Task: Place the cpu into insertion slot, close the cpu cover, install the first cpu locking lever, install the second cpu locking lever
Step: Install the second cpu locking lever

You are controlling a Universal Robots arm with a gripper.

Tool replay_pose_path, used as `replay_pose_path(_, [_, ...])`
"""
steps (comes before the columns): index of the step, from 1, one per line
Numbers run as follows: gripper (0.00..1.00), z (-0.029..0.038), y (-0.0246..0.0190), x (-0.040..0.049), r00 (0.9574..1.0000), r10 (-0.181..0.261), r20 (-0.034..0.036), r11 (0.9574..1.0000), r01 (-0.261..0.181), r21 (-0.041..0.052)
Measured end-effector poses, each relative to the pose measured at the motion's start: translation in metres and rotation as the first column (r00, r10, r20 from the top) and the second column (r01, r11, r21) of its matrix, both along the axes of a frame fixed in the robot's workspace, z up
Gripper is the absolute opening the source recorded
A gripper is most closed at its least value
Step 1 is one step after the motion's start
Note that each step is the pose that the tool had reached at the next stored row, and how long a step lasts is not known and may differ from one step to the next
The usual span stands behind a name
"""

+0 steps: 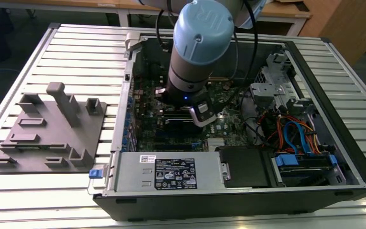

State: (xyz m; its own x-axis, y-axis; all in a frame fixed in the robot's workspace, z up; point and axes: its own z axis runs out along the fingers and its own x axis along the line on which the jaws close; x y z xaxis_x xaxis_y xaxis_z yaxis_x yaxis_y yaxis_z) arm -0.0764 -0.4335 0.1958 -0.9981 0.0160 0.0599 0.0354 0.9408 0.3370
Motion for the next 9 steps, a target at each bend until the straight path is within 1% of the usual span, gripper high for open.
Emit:
replay_pose_path(6, [0.10, -0.0030, 0.0000, -0.0008, 1.0000, 0.000, 0.0011, 1.0000, 0.000, 0.0047])
replay_pose_path(9, [0.10, -0.0050, 0.0000, -0.0018, 1.0000, 0.000, 0.0039, 0.9999, 0.000, 0.0117])
